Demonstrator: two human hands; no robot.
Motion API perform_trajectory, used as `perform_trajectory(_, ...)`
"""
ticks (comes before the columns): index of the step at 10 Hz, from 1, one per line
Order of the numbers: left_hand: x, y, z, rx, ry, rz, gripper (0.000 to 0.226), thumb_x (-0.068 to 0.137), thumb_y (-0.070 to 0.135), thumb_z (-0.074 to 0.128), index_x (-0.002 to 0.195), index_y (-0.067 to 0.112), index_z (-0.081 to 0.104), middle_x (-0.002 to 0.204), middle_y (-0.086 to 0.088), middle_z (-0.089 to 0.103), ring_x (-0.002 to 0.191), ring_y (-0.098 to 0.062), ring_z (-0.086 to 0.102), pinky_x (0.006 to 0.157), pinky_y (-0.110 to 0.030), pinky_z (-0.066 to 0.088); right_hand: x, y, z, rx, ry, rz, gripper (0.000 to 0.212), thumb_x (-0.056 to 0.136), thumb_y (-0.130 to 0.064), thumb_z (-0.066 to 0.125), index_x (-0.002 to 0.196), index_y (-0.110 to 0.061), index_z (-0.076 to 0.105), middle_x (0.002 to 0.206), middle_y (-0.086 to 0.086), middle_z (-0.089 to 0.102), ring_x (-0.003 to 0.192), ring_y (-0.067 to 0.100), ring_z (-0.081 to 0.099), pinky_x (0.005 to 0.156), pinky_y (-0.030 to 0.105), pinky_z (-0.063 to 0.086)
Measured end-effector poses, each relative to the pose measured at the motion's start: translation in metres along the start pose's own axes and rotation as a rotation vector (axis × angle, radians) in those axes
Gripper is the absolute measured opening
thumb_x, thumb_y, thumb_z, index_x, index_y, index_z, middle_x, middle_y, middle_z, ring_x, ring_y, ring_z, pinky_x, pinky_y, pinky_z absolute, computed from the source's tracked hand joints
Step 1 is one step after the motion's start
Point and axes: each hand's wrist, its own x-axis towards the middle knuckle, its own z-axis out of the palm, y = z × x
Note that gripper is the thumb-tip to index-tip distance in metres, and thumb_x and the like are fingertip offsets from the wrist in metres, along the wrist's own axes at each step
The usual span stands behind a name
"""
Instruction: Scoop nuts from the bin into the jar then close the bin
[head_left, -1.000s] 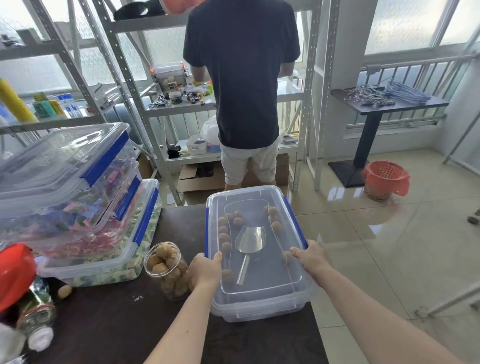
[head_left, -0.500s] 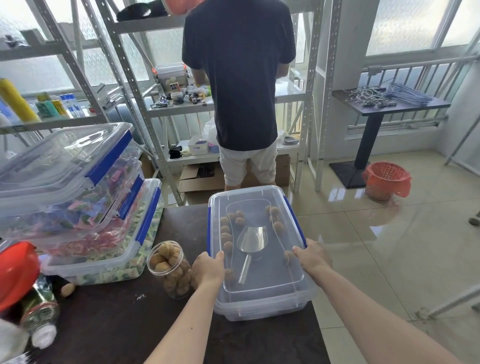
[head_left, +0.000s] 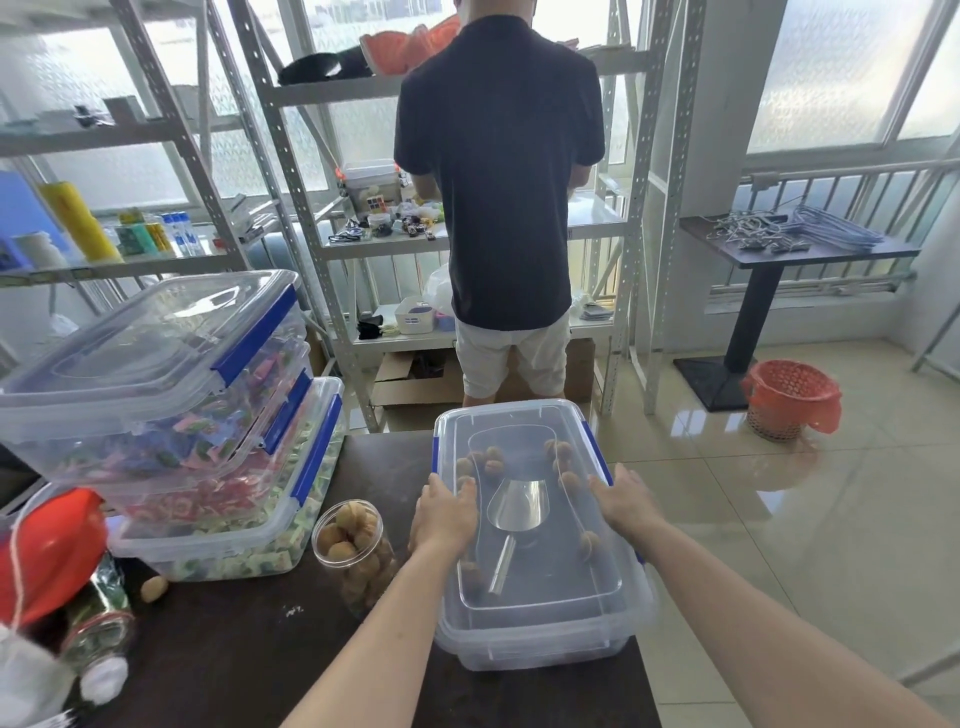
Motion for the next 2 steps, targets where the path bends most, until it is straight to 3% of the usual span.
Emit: perform_trajectory(2,0.011,0.05,-0.017,-0.069,0.071,0.155,0.06,0.093,0.045,0.038,0.144,0.013,0.028,0.147,-0.012,0.04,0.133,-0.031,0.037,0.109,-0.048,0.033,-0.002,-0.05,-0.018,0.042,0.051,-0.201,0.056,0.095,-0.037,0.041,0.144,-0.01,0.036,0.149,0.015,0.039,0.134,0.034,0.04,0.112,0.046,0.032)
